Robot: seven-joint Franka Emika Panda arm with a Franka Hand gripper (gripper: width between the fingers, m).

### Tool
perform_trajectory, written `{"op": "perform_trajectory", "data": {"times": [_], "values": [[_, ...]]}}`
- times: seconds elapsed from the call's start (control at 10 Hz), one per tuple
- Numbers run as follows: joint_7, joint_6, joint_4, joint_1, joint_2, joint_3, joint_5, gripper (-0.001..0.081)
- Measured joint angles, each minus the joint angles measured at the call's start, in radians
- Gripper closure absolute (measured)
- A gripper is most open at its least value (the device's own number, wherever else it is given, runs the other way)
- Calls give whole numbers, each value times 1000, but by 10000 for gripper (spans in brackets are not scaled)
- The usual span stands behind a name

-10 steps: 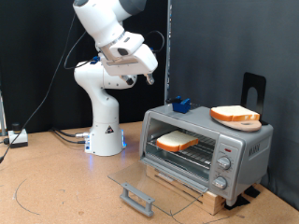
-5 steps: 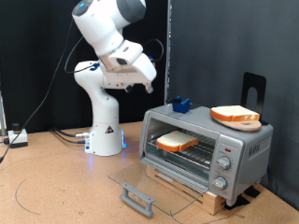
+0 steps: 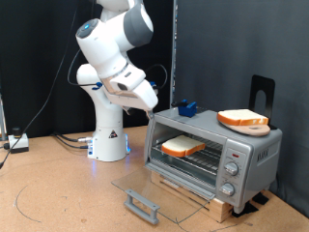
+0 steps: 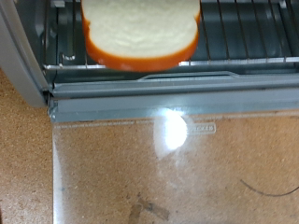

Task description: Make a piece of toast with the oven

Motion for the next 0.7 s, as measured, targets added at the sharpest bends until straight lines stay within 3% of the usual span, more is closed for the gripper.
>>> {"op": "perform_trajectory", "data": {"times": [0.2, 0.3, 0.4, 0.7], "values": [[94, 10, 16, -28, 31, 2, -9, -1], [85, 10, 14, -27, 30, 3, 0, -1], [150, 13, 10, -29, 30, -1, 69, -1], [453, -48, 21, -78, 18, -40, 142, -1]]}}
